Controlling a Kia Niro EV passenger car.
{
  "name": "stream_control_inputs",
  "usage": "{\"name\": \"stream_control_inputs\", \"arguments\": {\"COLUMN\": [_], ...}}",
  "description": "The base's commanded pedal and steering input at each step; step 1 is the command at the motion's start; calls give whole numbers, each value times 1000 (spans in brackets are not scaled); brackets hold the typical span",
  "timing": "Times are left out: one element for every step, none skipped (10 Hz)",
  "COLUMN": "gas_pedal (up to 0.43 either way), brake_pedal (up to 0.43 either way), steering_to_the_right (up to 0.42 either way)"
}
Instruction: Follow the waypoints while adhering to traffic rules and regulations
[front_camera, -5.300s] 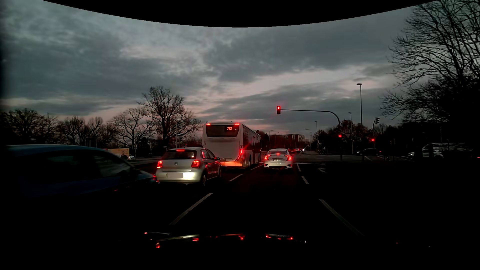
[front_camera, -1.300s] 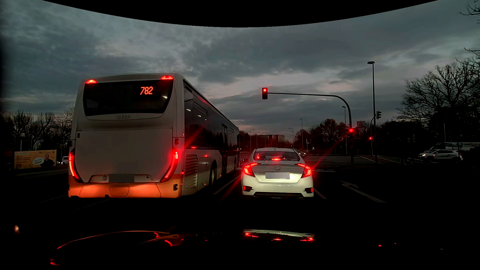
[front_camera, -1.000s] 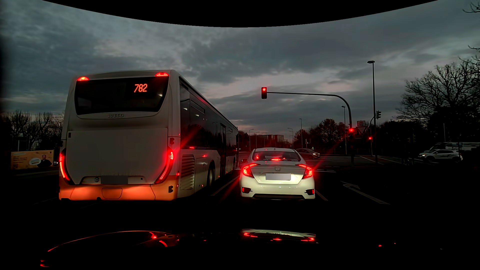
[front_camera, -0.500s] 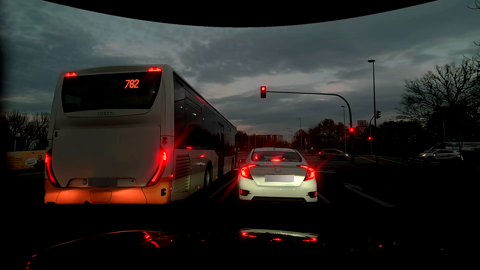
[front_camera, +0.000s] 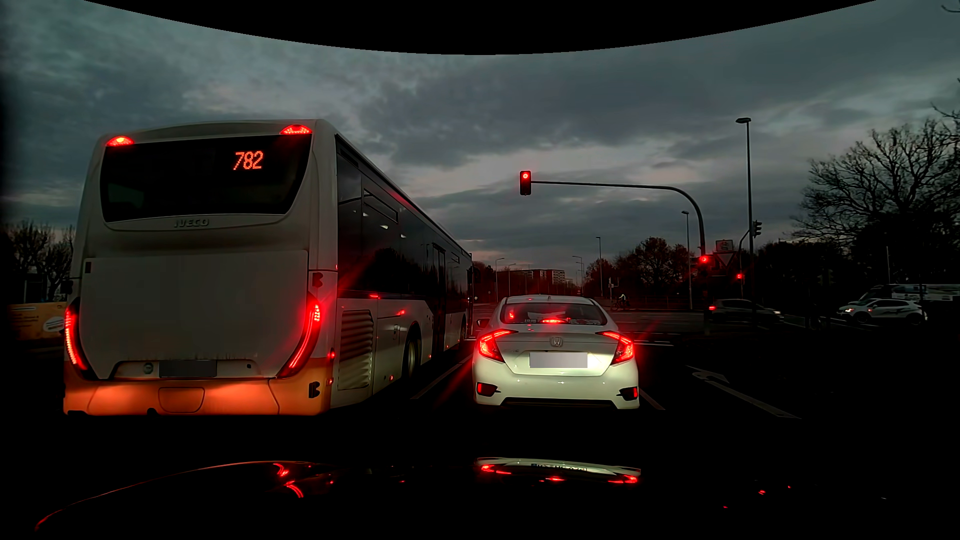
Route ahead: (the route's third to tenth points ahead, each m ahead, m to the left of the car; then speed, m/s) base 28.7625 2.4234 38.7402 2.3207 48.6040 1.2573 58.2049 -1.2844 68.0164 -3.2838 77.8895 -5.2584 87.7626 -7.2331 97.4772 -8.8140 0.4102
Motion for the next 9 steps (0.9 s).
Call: {"name": "stream_control_inputs", "arguments": {"gas_pedal": [0, 0, 0, 0, 0, 0, 0, 0, 0], "brake_pedal": [55, 55, 55, 55, 55, 55, 55, 55, 55], "steering_to_the_right": [41, 40, 40, 38, 37, 35, 34, 33, 31]}}
